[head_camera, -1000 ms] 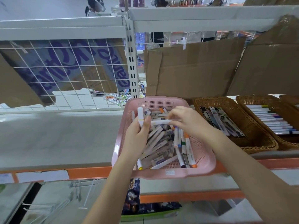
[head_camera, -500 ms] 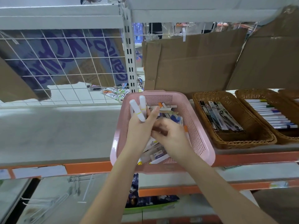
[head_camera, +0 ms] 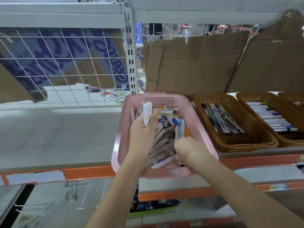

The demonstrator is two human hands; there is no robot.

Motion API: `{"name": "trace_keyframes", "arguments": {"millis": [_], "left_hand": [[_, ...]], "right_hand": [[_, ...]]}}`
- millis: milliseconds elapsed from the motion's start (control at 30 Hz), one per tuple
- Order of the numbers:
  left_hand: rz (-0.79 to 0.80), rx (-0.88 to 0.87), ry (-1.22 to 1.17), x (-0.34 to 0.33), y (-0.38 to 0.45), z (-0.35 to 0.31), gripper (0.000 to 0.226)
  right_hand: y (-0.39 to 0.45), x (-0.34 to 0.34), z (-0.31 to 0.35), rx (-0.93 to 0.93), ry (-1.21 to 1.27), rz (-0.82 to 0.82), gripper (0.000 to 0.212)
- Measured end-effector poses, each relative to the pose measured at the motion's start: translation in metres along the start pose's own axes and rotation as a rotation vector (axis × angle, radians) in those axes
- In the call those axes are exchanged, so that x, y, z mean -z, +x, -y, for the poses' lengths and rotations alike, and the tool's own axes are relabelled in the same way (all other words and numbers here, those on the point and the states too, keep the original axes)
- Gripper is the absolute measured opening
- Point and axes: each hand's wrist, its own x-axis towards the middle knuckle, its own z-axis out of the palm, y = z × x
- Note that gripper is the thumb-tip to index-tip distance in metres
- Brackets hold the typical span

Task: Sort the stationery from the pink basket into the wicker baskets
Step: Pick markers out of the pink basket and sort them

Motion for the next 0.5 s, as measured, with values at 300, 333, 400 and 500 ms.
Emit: {"name": "trace_keyframes", "arguments": {"millis": [300,333,400,500], "left_hand": [[0.014,0.039,-0.14,0.005,0.0,0.002,0.048],[0.01,0.039,-0.144,0.005,-0.001,0.003,0.048],[0.008,0.044,-0.142,0.005,-0.002,0.002,0.047],[0.023,0.045,-0.116,0.004,-0.003,0.001,0.044]], "right_hand": [[-0.011,0.012,-0.023,0.021,0.411,-0.015,0.027],[-0.015,0.015,-0.027,0.037,0.486,-0.064,0.027],[-0.025,0.021,-0.028,0.091,0.664,-0.18,0.02],[-0.036,0.026,-0.013,0.172,0.909,-0.328,0.01]]}}
